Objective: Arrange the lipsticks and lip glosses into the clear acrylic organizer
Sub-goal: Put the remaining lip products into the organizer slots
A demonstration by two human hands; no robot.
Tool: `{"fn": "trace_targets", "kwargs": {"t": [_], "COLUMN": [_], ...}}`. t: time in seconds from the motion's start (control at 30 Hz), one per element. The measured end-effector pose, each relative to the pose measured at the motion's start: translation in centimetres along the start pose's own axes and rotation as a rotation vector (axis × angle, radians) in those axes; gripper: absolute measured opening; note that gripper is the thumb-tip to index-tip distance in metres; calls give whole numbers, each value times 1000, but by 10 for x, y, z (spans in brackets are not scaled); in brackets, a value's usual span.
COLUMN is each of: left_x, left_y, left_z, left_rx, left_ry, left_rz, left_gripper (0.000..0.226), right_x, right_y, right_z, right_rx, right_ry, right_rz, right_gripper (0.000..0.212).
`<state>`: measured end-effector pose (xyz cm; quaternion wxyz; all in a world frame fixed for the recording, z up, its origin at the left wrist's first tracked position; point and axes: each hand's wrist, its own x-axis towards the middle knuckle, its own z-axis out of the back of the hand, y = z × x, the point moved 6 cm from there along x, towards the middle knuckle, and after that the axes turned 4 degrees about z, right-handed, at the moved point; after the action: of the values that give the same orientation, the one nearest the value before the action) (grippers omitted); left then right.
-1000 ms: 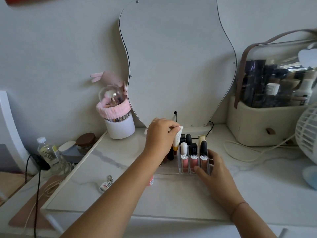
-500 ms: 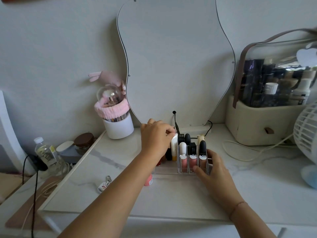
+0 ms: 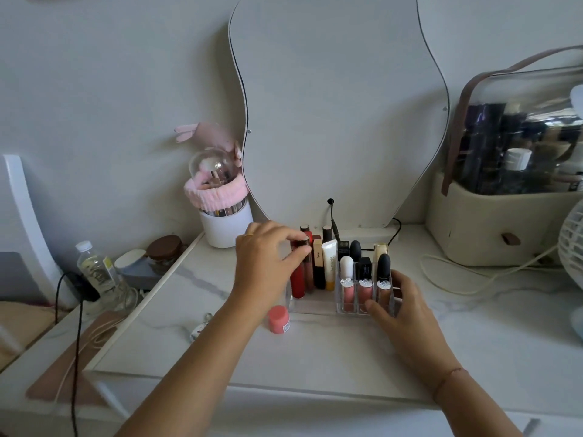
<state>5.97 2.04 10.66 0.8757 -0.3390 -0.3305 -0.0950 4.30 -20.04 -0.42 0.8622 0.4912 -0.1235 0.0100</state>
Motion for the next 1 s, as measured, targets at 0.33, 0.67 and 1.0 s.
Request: {"fn": "trace_targets", "kwargs": {"t": [0.33, 0.67, 1.0], "left_x": [-96, -101, -56], "left_y": [132, 138, 46], "left_z": [65, 55, 8], "left_rx": [4, 34, -349], "left_ry": [300, 220, 62], "left_rz": [431, 452, 250], "left_gripper": [38, 31, 37], "right_x": [1, 0, -1], "right_y": [-3, -3, -1], "right_z": [-3, -1, 0], "right_rx": [-16, 12, 19], "right_ry": [18, -1, -5], "right_rz": [4, 17, 16], "right_gripper": [65, 62, 62]}}
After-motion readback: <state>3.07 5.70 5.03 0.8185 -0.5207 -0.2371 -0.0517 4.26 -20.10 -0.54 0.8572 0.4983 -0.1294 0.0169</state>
